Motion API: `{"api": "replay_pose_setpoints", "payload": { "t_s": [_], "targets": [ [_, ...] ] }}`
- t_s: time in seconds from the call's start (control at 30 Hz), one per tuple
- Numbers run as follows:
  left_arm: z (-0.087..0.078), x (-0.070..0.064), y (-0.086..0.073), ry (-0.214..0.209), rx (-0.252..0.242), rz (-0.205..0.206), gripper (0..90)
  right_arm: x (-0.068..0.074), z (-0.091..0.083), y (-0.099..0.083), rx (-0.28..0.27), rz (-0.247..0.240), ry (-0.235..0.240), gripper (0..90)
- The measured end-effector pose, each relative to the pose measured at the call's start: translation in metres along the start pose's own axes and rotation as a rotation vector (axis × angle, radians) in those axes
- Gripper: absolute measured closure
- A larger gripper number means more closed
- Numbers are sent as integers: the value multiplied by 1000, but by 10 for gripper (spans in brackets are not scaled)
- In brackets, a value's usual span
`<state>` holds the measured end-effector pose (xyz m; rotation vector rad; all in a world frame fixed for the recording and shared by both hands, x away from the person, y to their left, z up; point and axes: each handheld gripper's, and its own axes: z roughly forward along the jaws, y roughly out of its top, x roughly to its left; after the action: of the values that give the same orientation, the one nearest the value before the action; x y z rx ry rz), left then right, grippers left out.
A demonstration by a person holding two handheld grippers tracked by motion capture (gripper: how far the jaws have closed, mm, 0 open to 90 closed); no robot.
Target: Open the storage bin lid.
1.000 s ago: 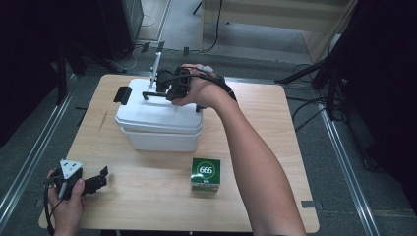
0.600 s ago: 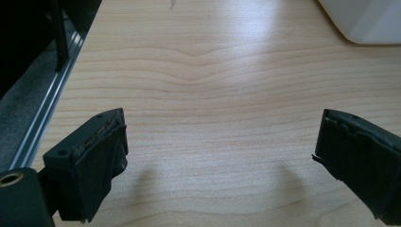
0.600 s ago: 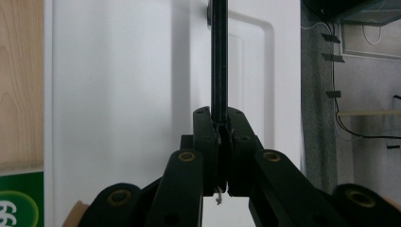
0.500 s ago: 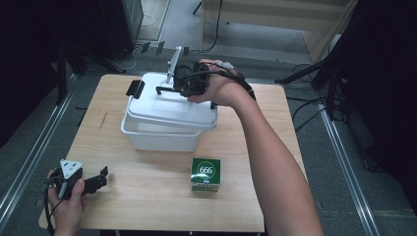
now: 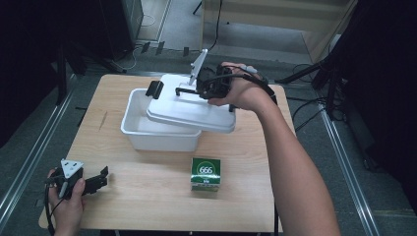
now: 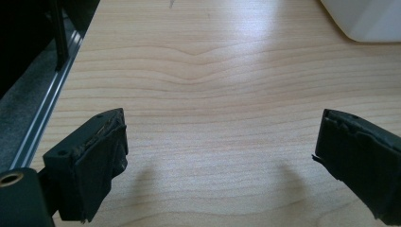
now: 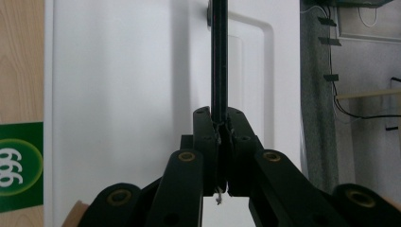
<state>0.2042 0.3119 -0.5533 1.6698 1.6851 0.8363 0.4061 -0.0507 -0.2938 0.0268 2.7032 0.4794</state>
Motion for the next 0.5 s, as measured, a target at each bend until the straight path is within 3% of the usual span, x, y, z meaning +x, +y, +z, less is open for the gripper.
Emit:
{"api": "replay_pose_setpoints", "payload": {
  "t_s": [0.5],
  "targets": [
    [0, -1, 0, -2, -2, -1, 40, -4, -23, -52, 22, 63, -37, 861]
  ]
}}
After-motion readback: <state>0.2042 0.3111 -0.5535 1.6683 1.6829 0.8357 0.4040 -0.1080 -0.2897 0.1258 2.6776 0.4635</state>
